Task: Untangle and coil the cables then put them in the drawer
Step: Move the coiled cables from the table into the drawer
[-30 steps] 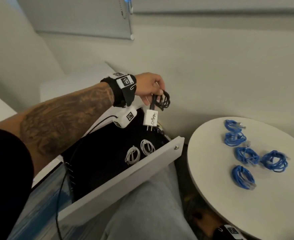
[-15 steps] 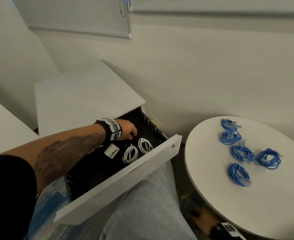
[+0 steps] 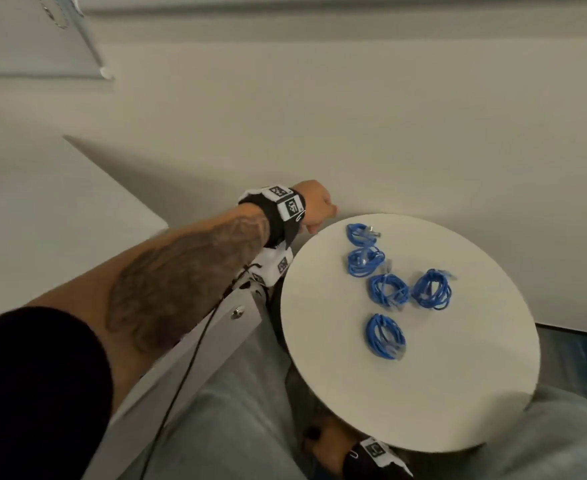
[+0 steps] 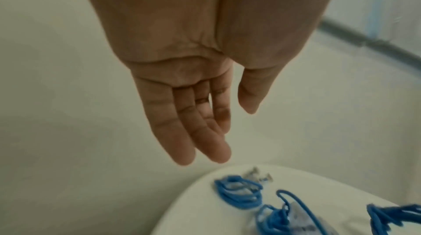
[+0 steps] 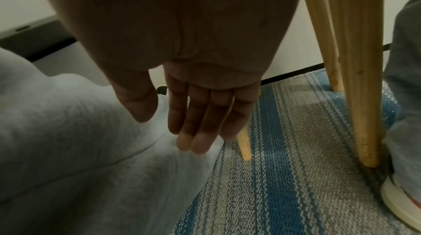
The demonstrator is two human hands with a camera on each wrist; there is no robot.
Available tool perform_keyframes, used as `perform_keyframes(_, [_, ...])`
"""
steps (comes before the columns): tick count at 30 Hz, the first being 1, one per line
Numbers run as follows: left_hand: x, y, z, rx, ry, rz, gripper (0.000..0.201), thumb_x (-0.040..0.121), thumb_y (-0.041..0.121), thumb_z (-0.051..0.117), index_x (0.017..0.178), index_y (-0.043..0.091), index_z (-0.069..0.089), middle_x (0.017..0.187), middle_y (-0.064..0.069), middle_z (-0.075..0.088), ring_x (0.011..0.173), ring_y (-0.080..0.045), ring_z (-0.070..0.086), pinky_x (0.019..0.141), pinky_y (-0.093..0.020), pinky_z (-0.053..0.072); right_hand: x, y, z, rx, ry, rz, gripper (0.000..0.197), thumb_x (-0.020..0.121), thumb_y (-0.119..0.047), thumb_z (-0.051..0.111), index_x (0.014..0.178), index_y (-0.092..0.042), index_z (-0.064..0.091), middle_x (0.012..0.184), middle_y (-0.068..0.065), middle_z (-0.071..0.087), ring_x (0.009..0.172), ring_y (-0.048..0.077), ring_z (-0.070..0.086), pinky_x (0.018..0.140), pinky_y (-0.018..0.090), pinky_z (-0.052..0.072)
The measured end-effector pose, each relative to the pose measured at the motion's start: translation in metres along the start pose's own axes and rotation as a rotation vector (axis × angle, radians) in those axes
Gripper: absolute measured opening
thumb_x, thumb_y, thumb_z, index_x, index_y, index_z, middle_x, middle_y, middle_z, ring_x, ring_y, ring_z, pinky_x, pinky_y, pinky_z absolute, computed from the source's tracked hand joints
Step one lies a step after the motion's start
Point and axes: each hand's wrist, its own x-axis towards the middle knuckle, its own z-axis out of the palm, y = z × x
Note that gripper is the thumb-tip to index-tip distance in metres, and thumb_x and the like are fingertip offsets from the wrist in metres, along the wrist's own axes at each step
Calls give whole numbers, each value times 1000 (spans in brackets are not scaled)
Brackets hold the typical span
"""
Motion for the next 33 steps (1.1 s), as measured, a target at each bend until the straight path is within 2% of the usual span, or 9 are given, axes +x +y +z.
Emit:
perform_keyframes(2, [22,14,40,-99,-61,-92,54,91,51,58,112,2,60,101,-13,69,80,-29,73,67,-40,61,2,1,3,-57,-27,13,66,73,-72,52,135,-50,55,159,-9,34,149,28,26,117,32,-18])
perform_keyframes(5, [36,22,88,-178,-180,-143,57,85,54,66,115,6,57,109,-14,66,88,-29,71,54,-29,55,25,14,34,-158,44,19,51,53,-82,52,86,-51,77,114,-17,72,115,22,59,117,31,17])
perform_keyframes(7, [40,21,101,-195,-191,-149,42,88,42,68,107,5,61,105,-15,70,86,-27,72,48,-25,52,22,12,28,-134,4,-10,57,63,-77,47,99,-44,77,122,-9,69,117,26,64,110,37,38])
perform_keyframes(13, [15,11,55,-249,-110,-100,34,89,34,69,100,1,65,93,-12,70,78,-25,71,36,-17,43,3,4,-3,-88,92,-97,60,85,-59,44,136,-31,59,156,-2,40,148,26,30,122,28,2])
perform_keyframes(21, [-114,-94,-76,-200,128,-140,54,85,62,60,97,10,66,82,-4,68,66,-14,68,48,-26,51,-3,-2,-14,-86,-15,-48,63,84,-70,40,142,-46,48,158,-14,33,147,19,28,123,35,10])
perform_keyframes(23, [-148,-135,-85,-182,177,-228,55,86,64,57,96,10,67,73,-7,67,56,-14,65,44,-24,49,-5,-7,-14,34,-146,17,62,60,-96,46,116,-70,55,153,-1,45,143,26,37,120,36,20])
perform_keyframes(25, [-174,-174,-80,-162,161,-317,47,90,57,57,92,12,68,64,-5,64,51,-13,60,43,-25,49,16,7,7,148,-161,54,76,6,-107,21,60,-70,57,108,9,65,110,29,61,101,31,43])
perform_keyframes(29, [-196,-222,-43,-192,25,-463,27,93,36,62,85,11,63,70,-6,68,67,-22,68,48,-27,52,23,9,15,170,-170,95,67,28,-104,31,70,-53,42,88,3,54,79,23,49,84,23,45])
perform_keyframes(33, [-178,-234,-14,-238,123,-548,43,86,44,70,86,2,67,79,-17,74,76,-31,73,56,-40,61,35,16,22,135,-137,104,91,-4,-102,4,60,-57,51,89,-7,59,76,22,51,77,22,41])
